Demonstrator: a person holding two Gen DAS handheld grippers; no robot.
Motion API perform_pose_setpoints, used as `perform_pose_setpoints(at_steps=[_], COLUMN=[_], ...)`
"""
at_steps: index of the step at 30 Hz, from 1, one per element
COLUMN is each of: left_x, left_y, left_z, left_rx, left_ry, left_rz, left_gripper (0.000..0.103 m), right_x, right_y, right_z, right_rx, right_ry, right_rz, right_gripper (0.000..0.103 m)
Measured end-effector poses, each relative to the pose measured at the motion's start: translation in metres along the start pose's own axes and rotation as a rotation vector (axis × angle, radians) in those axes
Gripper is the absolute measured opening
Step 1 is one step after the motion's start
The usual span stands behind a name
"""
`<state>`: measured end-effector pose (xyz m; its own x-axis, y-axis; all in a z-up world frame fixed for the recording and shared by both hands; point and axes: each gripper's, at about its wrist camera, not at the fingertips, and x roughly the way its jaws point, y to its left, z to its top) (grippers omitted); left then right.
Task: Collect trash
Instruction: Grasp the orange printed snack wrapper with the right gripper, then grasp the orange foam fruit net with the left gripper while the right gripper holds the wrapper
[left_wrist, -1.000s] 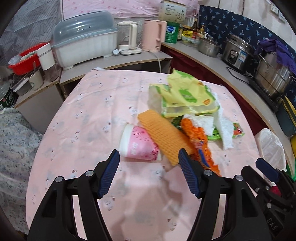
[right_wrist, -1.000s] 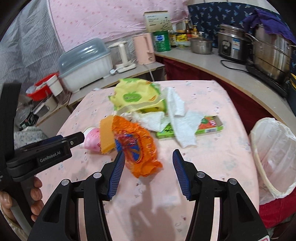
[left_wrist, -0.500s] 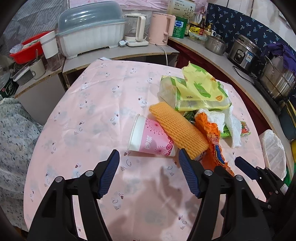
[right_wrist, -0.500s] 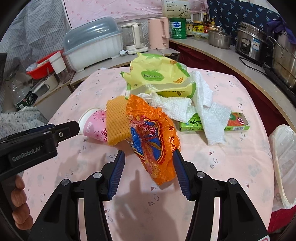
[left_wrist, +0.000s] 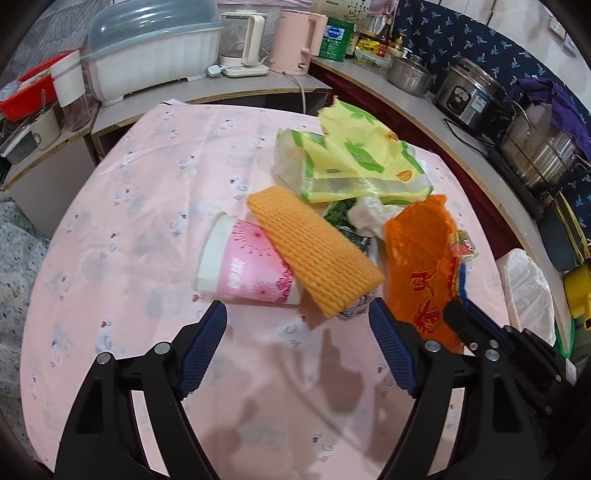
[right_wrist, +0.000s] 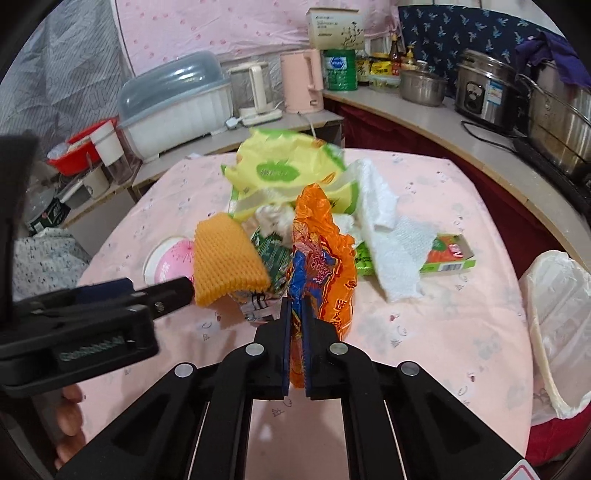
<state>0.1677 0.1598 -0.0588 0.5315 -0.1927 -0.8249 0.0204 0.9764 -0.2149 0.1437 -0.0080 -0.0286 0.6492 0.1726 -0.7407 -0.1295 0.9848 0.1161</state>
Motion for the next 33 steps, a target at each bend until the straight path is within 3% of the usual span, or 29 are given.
perform_pose_setpoints(at_steps=[6,11,14,17,18,20,21,33], left_x=[0.015,0.031,0.044,0.052,0.053,0.053,0.053,0.026], left_y=[-0.016,-0.029,-0.035,-0.035,-0.035,-0.034,-0.034,-0.036], left_z=[0.006,0.01,0.01,0.009,0.008,0.008,0.008,0.008], left_rx=[-0.023,-0.015,-0.004,-0.008,-0.011,-0.02,-0.018,0.009], left_ry=[0.025,0.027,0.055,0.082,0.093,0.091,0.086,0.032], left_rz=[-0.07,-0.049,-0.037,-0.039,-0.047,-0.059,-0.065,-0.115], left_gripper=[0.08,0.078,0.065,0.046,0.033,0.025,0.01,0.0], right_x=[-0.019,-0.027,-0.028,-0.028,-0.027,-0.026,-0.026,-0.031], right_y=[-0.026,-0.042,-0.049,-0.055,-0.057,-0.058,-0.059,-0.064], right_z=[0.006,0.009,0.007,0.006,0.006,0.005,0.005,0.003], right_rx=[0.066,0.102,0.115,0.126,0.128,0.133,0.135,0.15], right_ry=[-0.043,-0.06,-0.061,-0.058,-0.057,-0.055,-0.054,-0.065], right_rz=[-0.011,-0.025,-0.031,-0.032,-0.032,-0.03,-0.029,-0.019], right_gripper=[0.005,0.005,0.005,0.005,0.005,0.005,0.005,0.005])
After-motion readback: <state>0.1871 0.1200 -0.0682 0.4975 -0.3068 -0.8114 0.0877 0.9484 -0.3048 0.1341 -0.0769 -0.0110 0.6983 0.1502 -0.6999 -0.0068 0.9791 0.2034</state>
